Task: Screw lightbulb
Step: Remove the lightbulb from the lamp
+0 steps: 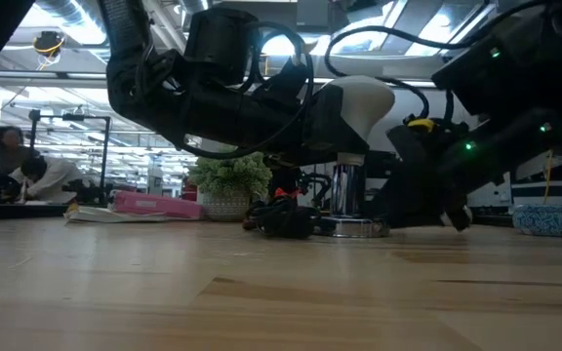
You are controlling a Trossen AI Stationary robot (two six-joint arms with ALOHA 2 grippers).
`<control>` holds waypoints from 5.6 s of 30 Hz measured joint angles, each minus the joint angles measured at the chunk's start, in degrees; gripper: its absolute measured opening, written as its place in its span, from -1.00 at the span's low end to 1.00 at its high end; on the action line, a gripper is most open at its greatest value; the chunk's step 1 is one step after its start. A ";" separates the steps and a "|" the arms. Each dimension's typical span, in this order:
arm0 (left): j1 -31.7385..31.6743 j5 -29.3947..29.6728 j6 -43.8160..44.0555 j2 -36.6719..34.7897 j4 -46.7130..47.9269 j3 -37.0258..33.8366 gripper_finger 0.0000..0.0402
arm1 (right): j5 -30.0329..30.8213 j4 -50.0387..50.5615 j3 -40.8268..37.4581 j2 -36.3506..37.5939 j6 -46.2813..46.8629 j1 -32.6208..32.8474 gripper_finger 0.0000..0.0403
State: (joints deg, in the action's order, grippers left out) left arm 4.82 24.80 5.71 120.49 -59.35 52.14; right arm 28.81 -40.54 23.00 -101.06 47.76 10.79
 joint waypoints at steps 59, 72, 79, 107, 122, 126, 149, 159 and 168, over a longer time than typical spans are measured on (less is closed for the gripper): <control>0.17 -4.51 3.53 -0.01 -3.97 -0.02 -0.24 | 26.11 26.41 14.69 17.05 -10.62 15.62 -0.18; -0.04 -7.32 3.50 -0.11 -2.85 0.07 -0.24 | 13.47 19.63 14.58 16.92 -21.38 11.74 -0.18; -0.33 -8.11 3.13 0.02 -2.50 0.04 -0.24 | 11.22 19.73 14.64 17.03 -22.36 14.96 -0.18; -0.04 -6.02 4.98 -16.31 16.31 -0.02 -0.24 | 21.41 23.19 14.64 17.00 -20.58 23.34 -0.18; -0.48 -4.72 23.26 -32.72 69.01 -0.02 -0.24 | 17.64 24.51 14.64 16.98 -20.59 23.32 -0.18; -0.46 -4.91 27.44 -30.62 76.56 -0.07 -0.24 | 17.62 24.49 14.64 16.98 -20.60 23.32 -0.18; -0.48 -4.80 28.18 -22.23 78.84 -0.13 -0.24 | 17.62 24.46 14.64 16.96 -20.62 23.32 -0.18; -0.48 -4.67 28.64 -22.23 78.94 -0.17 -0.09 | 17.61 24.46 14.64 16.96 -20.62 23.32 -0.18; -0.48 -3.26 28.99 -22.23 78.86 -0.17 0.02 | 17.60 24.42 14.64 16.96 -20.62 23.32 -0.18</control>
State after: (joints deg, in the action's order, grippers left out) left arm 4.34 21.54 34.70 98.26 19.51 51.96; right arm 46.41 -16.12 37.65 -84.09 27.14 34.11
